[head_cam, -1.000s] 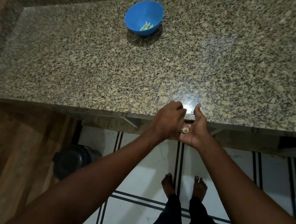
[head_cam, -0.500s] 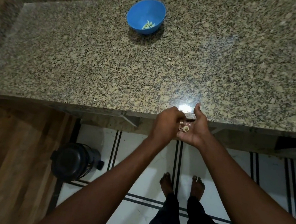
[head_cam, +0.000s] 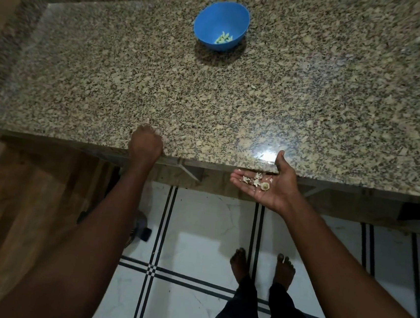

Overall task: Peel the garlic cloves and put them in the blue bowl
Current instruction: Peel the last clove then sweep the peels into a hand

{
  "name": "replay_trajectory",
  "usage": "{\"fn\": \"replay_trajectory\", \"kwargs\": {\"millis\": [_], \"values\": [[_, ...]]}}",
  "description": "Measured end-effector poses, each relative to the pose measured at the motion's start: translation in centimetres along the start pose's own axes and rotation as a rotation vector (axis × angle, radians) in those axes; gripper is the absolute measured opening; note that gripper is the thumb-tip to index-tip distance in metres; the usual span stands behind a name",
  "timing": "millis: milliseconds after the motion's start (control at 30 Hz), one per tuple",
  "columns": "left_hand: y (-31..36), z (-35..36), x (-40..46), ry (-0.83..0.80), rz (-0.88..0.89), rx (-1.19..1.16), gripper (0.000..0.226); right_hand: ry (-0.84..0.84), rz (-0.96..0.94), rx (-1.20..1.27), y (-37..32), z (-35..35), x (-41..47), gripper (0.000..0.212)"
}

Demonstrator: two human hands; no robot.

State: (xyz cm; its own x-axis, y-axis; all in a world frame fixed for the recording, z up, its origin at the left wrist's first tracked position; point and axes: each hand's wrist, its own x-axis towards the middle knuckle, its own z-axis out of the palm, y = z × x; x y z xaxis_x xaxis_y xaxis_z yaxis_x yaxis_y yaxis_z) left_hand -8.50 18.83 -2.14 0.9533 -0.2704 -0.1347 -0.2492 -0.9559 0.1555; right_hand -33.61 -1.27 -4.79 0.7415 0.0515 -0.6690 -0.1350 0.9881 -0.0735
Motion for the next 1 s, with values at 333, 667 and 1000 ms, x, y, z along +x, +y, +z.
{"fn": "replay_trajectory", "kwargs": {"millis": [333,667,1000], "values": [[6.4,2.2,-7.4,0.025,0.060,0.136,0.026,0.037,0.027,-0.035,0.0,0.1,0.0,0.112],[12.7,5.6,-11.9,0.099,0.633,-0.153,0.006,0.108,-0.040,-0.049,0.1,0.5,-0.2,0.089],[4.4,0.6,-4.8,0.179,0.041,-0.045,0.029,0.038,0.036,-0.035,-0.2,-0.4,0.1,0.113]]}}
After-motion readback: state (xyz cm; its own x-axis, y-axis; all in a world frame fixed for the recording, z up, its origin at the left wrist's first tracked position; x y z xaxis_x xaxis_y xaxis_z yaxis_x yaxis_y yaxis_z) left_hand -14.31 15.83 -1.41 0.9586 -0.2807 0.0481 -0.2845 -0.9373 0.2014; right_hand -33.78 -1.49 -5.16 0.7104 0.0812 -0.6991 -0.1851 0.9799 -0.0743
